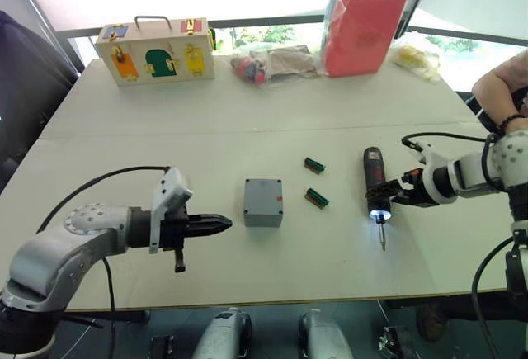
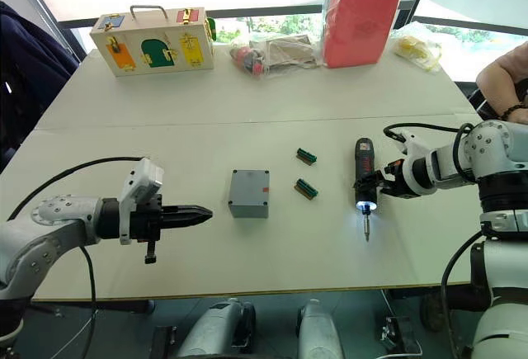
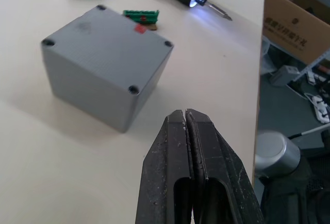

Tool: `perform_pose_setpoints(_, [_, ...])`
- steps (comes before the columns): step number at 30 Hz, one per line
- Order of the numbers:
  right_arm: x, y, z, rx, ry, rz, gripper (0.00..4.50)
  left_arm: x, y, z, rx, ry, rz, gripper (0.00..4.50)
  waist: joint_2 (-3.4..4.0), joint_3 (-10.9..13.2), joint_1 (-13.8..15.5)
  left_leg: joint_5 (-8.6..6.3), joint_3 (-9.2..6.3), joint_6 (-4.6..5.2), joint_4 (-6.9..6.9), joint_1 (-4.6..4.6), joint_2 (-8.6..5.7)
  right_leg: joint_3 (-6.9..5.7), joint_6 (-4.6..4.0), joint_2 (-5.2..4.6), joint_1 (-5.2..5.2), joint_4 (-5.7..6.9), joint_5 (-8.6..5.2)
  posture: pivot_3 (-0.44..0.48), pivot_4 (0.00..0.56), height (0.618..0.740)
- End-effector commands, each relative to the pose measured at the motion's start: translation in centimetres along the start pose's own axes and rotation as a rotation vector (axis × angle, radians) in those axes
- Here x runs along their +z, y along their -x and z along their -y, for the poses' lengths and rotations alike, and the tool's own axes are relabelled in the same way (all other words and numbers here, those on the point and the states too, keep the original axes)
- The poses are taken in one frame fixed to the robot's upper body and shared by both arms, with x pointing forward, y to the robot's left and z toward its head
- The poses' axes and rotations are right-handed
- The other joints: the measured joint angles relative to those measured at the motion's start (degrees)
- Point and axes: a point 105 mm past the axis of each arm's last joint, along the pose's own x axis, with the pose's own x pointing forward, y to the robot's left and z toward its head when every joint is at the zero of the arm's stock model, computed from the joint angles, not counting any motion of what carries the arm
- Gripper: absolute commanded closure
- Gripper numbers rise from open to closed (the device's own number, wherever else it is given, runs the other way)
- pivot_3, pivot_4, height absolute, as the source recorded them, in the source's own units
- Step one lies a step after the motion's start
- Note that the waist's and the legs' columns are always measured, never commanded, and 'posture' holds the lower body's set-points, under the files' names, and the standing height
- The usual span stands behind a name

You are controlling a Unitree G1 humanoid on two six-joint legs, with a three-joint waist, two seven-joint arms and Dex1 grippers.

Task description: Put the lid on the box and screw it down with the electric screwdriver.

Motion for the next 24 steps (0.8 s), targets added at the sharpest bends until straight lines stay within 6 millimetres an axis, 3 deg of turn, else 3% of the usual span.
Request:
perform_pose_setpoints(1, [1.4, 1.2, -0.3, -0.044, 0.091, 0.080, 0.02, 0.9, 1.0, -0.4, 0.013, -0.008, 0.047, 4.50, 0.00, 0.00, 0.02, 0.00, 0.00, 0.00, 0.00, 0.00, -0.01, 0.00, 0.00, 0.00, 0.00, 0.00, 0.00, 0.000, 0.150, 0.740])
perform_pose_setpoints(6, [3.8, 3.3, -2.5, 0.012, 0.255, 0.244, 0.02, 1.3, 1.8, -0.7, 0.017, 0.019, 0.064, 4.50, 0.03, 0.02, -0.12, 0.00, 0.00, 0.00, -0.01, -0.01, 0.00, 0.01, 0.02, 0.00, -0.06, 0.01, 0.01, 0.000, 0.150, 0.740])
perform_pose_setpoints(13, [2.7, 6.7, -8.9, 0.361, 0.574, 0.450, 0.02, 0.6, 3.0, -0.4, 0.035, 0.053, 0.034, 4.50, -0.02, 0.03, -0.07, -0.01, -0.03, 0.00, -0.01, 0.00, 0.01, 0.00, 0.06, -0.01, -0.04, 0.03, 0.01, 0.000, 0.150, 0.740])
perform_pose_setpoints(18, [-1.1, 6.7, -10.6, 0.508, 0.747, 0.528, 0.02, -0.9, 3.9, 0.3, 0.056, 0.101, -0.016, 4.50, -0.05, 0.04, 0.20, -0.01, -0.09, 0.00, -0.02, 0.00, 0.02, 0.03, 0.07, -0.08, 0.00, -0.01, 0.02, 0.000, 0.150, 0.740])
perform_pose_setpoints(22, [-6.6, 6.3, -11.8, 0.693, 0.832, 0.378, 0.02, -2.1, 4.7, 1.3, 0.062, 0.149, -0.052, 4.50, -0.05, 0.04, 0.55, -0.02, -0.10, -0.01, 0.00, 0.05, 0.04, 0.08, 0.06, -0.14, 0.03, 0.00, 0.02, 0.000, 0.150, 0.740])
perform_pose_setpoints(24, [-10.1, 6.1, -11.7, 0.772, 0.905, 0.210, 0.02, -2.8, 4.9, 1.6, 0.083, 0.165, -0.074, 4.50, -0.03, 0.04, 1.05, -0.02, -0.10, -0.01, 0.00, 0.05, 0.06, 0.09, 0.03, -0.16, 0.02, -0.01, 0.01, 0.000, 0.150, 0.740])
